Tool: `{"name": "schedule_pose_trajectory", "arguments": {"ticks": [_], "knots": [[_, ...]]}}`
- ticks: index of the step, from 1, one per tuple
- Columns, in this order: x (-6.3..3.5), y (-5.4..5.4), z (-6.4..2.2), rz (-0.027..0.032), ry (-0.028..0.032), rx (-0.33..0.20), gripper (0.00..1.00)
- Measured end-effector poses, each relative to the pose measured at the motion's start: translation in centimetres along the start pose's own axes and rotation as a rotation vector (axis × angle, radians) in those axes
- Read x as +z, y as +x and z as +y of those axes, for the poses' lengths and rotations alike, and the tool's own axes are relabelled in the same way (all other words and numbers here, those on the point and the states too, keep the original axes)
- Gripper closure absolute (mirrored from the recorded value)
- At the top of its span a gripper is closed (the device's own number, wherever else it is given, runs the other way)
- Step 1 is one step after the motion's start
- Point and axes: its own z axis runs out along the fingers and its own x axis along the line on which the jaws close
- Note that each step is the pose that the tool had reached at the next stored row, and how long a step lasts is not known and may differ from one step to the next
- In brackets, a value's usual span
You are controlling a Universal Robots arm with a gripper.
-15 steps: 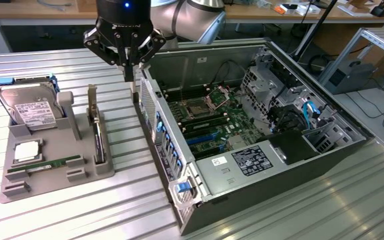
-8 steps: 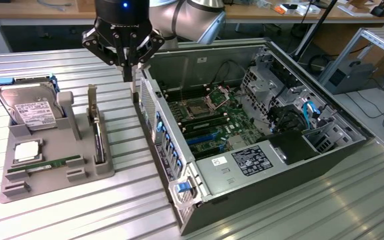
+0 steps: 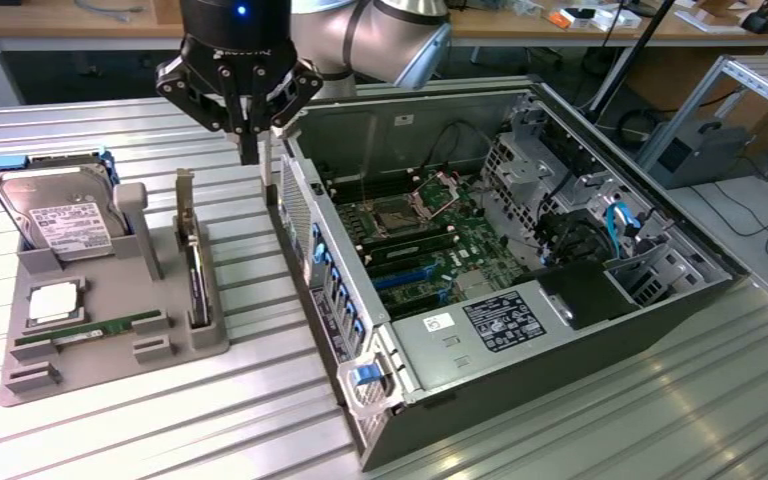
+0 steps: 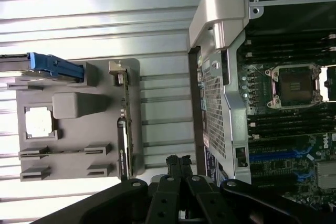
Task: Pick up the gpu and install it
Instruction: 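Reach for the gpu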
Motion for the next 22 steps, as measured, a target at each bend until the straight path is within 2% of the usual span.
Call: {"name": "schedule_pose_trajectory", "arguments": {"ticks": [22], "knots": [[0.03,1.5,-0.12,0.0,-0.0001,0.0,0.89]]}}
